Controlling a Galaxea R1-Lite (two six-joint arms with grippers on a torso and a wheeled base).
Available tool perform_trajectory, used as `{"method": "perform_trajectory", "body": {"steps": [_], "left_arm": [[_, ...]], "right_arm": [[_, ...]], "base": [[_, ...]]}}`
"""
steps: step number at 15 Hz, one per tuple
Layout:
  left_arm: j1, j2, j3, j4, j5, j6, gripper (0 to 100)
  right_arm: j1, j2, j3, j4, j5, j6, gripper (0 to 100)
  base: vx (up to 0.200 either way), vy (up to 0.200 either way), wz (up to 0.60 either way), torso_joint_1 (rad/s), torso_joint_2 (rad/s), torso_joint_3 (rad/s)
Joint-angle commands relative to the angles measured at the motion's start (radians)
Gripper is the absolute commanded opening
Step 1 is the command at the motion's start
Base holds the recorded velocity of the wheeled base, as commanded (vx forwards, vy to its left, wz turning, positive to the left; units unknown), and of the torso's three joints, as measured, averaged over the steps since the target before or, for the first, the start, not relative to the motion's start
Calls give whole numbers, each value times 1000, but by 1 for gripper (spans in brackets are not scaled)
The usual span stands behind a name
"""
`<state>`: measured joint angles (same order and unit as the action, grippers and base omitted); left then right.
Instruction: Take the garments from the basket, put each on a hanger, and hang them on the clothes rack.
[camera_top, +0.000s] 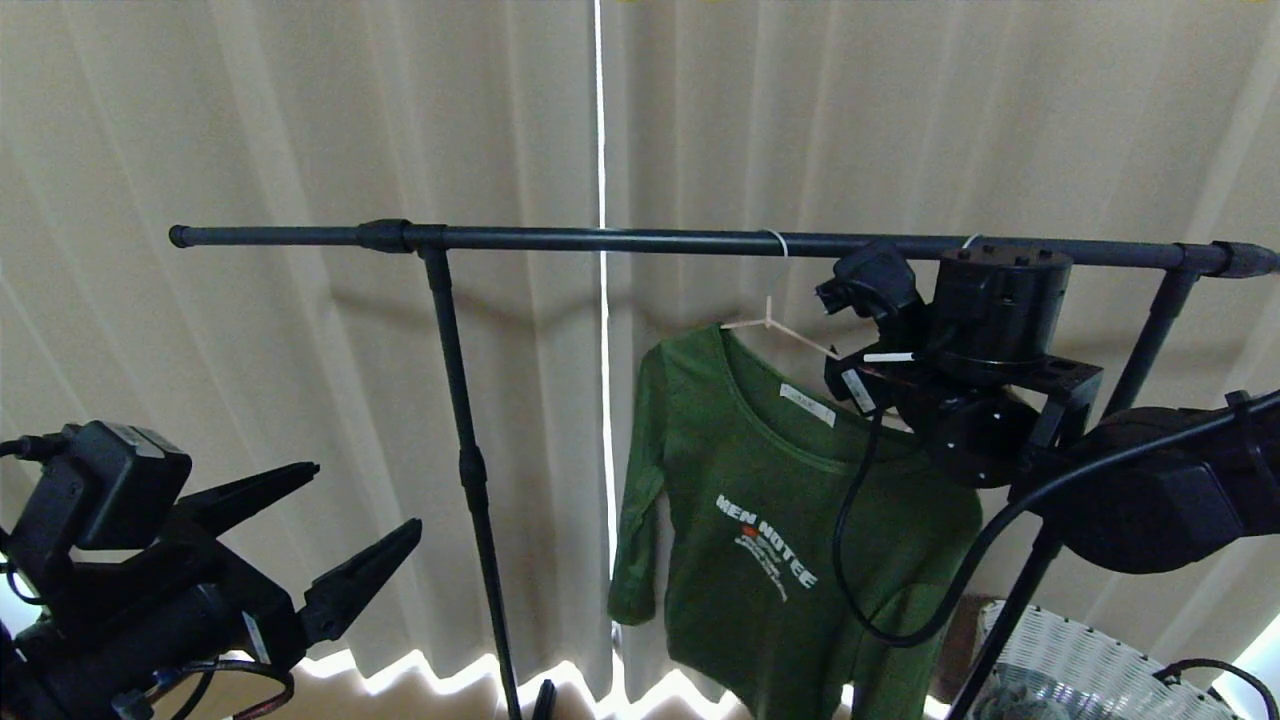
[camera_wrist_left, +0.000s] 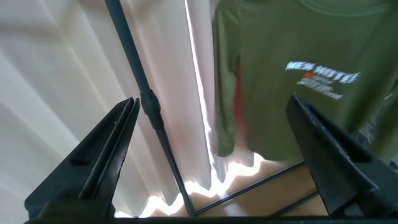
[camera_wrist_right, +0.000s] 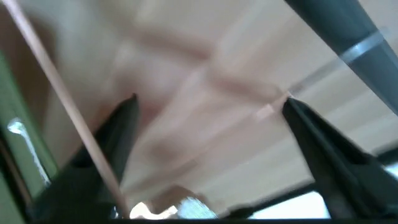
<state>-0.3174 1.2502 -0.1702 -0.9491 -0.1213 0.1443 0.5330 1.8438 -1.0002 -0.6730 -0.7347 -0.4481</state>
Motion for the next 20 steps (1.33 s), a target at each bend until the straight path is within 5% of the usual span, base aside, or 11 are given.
{"method": "perform_trajectory", "body": {"steps": [1,9,20], "left_arm": [[0,0,-2,0,0,0,100],[3,2,-8,0,0,0,100],[54,3,-17,0,2,0,100]], "right_arm": [[2,-2,6,-27,37,22,100],[24,26,84,-69,186,154,100],[24,21,255,-427,356,183,100]], "base": [[0,0,0,0,0,0],[0,0,0,0,0,0],[0,0,0,0,0,0]]}}
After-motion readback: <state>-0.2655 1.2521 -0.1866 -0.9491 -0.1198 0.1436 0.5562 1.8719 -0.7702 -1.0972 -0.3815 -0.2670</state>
